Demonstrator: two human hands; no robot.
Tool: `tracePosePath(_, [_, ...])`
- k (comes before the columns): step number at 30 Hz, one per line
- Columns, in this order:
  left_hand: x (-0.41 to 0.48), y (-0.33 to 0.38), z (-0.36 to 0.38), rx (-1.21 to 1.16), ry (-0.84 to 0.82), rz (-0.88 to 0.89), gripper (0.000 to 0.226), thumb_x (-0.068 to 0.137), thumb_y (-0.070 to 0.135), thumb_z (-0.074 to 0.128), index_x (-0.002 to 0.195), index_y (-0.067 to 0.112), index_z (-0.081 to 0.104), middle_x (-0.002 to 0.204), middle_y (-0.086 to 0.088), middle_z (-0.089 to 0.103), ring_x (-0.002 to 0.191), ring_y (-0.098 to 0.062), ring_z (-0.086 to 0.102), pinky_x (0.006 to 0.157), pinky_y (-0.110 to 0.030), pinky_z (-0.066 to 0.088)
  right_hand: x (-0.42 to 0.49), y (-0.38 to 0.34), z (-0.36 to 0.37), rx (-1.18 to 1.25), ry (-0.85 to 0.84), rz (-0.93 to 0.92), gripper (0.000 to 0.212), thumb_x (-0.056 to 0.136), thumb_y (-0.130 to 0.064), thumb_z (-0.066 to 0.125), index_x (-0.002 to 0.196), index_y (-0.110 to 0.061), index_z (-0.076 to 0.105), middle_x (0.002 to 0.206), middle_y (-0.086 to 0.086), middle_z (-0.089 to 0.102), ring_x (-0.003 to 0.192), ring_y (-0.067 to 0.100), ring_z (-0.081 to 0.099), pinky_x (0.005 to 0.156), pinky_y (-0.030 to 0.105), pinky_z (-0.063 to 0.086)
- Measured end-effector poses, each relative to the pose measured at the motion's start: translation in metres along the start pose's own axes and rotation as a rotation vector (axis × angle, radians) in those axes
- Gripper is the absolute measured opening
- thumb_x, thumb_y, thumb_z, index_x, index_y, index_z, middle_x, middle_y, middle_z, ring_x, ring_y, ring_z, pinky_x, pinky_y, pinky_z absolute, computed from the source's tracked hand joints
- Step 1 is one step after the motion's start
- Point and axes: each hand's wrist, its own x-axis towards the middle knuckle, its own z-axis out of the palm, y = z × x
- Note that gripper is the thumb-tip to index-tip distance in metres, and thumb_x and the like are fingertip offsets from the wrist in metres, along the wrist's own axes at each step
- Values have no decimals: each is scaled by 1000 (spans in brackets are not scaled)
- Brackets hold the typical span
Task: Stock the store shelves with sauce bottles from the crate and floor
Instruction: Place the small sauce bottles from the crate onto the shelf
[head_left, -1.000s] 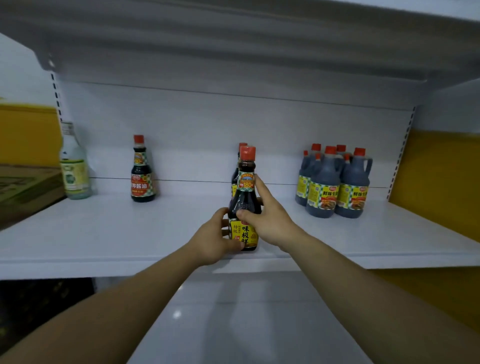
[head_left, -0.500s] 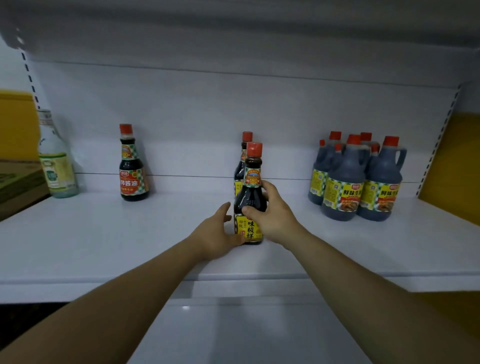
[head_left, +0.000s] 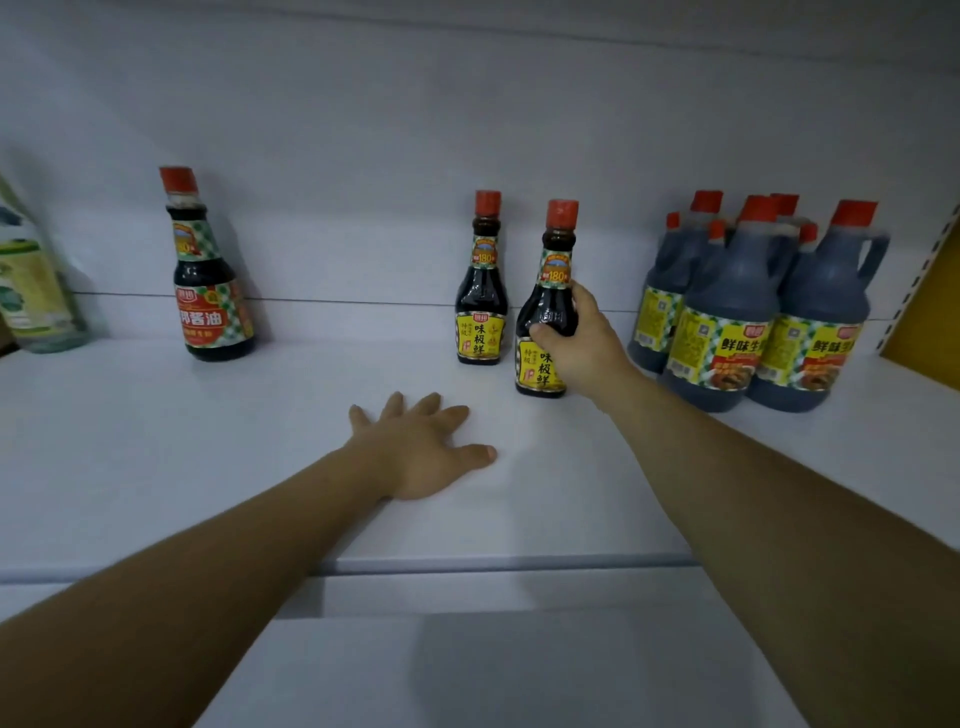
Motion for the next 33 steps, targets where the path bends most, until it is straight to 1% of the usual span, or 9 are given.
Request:
tracePosePath(5, [0,1,1,-12,5,-6,75,82,79,25,148,45,13,160,11,4,148,-27,-1,112,-61,-1,23,10,12,31,-27,-12,62,93,-16,61,148,-24,31,125,1,56,108,18,55,90,31,42])
tracePosePath(8, [0,1,1,-19,13,-3,75,82,78,25,148,45,13,160,11,3,148,-26,-1,113,-61,-1,34,15,17,48,-17,-9,64,94,-18,60,148,-28,30,130,4,56,110,21,56,88,31,43])
tracePosePath(12, [0,1,3,-23,12,-3,75,82,78,25,148,45,12,160,11,3,148,-25,-2,114,-60,-1,43,20,21,67,-8,-2,65,95,-16,58,151,-27,26,129,3,55,103,16,54,82,28,41])
tracePosePath(16, [0,1,4,-36,19,-7,76,81,79,26,147,46,13,160,12,3,148,-24,-2,114,-59,-2,52,26,23,80,-3,11,67,96,-17,57,152,-29,21,135,3,53,108,17,54,84,30,42])
tracePosePath(22, [2,2,4,-29,21,-8,76,80,79,25,147,46,13,160,12,3,148,-23,-3,114,-59,-2,66,31,26,112,-19,27,68,96,-16,56,152,-28,21,137,2,51,115,20,53,86,31,42])
tracePosePath(27, [3,2,5,-31,20,-9,76,80,79,26,147,46,14,160,12,4,148,-24,-2,114,-58,-1,70,34,30,146,-25,47,65,98,-14,53,152,-29,19,140,3,49,117,19,51,85,29,42])
tracePosePath(30, [4,1,6,-40,23,-9,77,79,80,27,147,46,15,160,12,5,148,-24,-1,114,-59,-2,67,30,30,138,-38,68,69,98,-17,53,154,-29,13,146,3,44,126,23,48,92,33,43])
tracePosePath(31, [4,0,6,-47,25,-11,77,79,80,27,147,46,15,160,12,5,148,-24,-1,114,-59,-2,63,26,29,134,-50,77,75,97,-21,55,155,-29,8,151,3,38,132,25,44,99,36,41])
tracePosePath(33, [4,-1,6,-57,29,-10,77,79,80,28,146,46,17,160,12,7,148,-24,0,114,-60,-1,53,18,27,99,-50,123,92,91,-38,61,154,-30,-5,161,2,20,143,26,30,114,45,31])
